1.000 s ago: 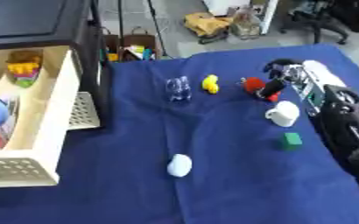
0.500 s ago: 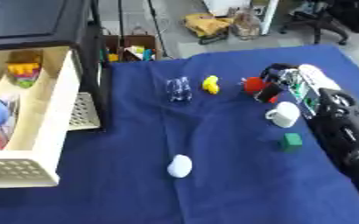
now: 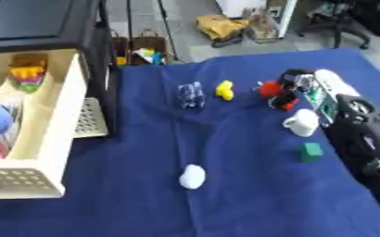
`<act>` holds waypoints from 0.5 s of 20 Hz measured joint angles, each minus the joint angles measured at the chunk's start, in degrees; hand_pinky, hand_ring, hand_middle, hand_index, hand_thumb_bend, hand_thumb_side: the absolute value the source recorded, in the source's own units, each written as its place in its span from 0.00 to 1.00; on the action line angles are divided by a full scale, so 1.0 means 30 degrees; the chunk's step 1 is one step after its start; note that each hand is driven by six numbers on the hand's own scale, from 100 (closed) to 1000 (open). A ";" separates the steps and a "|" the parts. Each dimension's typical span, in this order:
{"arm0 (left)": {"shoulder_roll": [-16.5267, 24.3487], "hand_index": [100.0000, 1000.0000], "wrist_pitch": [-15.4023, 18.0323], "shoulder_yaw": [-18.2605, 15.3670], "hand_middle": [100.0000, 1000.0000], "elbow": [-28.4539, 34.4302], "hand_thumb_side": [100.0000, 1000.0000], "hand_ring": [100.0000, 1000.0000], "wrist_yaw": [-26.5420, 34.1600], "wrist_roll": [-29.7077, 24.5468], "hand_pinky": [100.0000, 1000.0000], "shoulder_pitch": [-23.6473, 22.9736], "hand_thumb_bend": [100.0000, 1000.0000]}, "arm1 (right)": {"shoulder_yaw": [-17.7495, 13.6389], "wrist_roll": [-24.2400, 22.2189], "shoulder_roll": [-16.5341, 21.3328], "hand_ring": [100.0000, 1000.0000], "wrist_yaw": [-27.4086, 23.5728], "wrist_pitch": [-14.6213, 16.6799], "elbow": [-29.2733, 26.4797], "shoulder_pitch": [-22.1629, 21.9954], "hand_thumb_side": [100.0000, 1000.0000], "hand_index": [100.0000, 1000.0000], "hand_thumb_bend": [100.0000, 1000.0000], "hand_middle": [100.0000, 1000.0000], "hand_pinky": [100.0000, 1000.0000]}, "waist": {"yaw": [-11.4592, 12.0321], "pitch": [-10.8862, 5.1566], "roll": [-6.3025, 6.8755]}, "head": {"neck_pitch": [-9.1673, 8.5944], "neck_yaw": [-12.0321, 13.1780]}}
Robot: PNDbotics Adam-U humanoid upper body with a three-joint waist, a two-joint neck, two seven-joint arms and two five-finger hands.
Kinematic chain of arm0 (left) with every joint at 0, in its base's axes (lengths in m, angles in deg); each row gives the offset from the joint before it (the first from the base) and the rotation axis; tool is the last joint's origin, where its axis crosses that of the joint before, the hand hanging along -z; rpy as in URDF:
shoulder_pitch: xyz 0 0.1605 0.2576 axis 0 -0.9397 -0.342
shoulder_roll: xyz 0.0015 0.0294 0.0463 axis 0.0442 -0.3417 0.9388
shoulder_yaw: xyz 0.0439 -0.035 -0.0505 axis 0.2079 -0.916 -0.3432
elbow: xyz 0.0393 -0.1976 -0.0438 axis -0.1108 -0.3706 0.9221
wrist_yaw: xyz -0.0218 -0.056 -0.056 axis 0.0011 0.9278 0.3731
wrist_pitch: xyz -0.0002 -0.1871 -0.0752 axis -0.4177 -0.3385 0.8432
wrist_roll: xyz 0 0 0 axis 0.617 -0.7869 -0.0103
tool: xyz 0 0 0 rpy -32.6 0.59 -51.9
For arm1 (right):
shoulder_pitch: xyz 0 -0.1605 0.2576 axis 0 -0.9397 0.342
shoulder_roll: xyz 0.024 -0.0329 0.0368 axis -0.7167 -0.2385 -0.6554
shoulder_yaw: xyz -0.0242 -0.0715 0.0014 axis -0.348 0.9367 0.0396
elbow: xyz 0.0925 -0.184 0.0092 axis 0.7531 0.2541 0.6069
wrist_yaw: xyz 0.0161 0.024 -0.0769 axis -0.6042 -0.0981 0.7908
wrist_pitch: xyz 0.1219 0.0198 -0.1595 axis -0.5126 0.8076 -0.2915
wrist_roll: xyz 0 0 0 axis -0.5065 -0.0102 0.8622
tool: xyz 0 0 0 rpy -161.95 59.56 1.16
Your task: Pick up objects from table and place into drawer.
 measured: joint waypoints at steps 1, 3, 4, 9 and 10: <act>0.0000 0.68 0.0000 0.0000 0.52 0.0000 0.99 0.42 0.0000 0.0000 0.29 0.0003 0.07 | 0.0000 0.0190 -0.0011 0.86 0.0004 -0.0026 0.0024 0.0000 0.32 0.75 0.03 0.57 0.84 | 0.0000 0.0004 0.0000 | -0.0002 -0.0001; 0.0000 0.68 -0.0002 0.0001 0.52 0.0000 0.99 0.42 0.0000 -0.0002 0.29 0.0011 0.07 | 0.0007 0.0572 -0.0050 0.84 0.0034 -0.0064 0.0030 0.0001 0.33 0.72 0.00 0.54 0.82 | 0.0000 0.0014 0.0000 | -0.0007 -0.0005; 0.0000 0.68 -0.0004 0.0001 0.52 0.0000 0.99 0.42 0.0000 -0.0004 0.29 0.0015 0.07 | 0.0018 0.0788 -0.0083 0.83 0.0048 -0.0088 0.0030 0.0001 0.33 0.70 0.00 0.51 0.81 | 0.0000 0.0015 0.0000 | -0.0008 -0.0005; 0.0000 0.68 -0.0005 0.0001 0.52 0.0000 0.99 0.42 0.0000 -0.0005 0.29 0.0017 0.07 | 0.0035 0.1861 -0.0144 0.82 0.0067 -0.0189 0.0031 0.0001 0.33 0.67 0.00 0.48 0.79 | 0.0004 0.0015 0.0000 | -0.0010 -0.0005; 0.0000 0.68 -0.0005 0.0001 0.52 0.0000 0.99 0.42 0.0000 -0.0005 0.29 0.0017 0.07 | 0.0035 0.2013 -0.0144 0.82 0.0067 -0.0200 0.0034 0.0001 0.33 0.67 0.00 0.48 0.79 | 0.0005 0.0015 0.0000 | -0.0010 -0.0005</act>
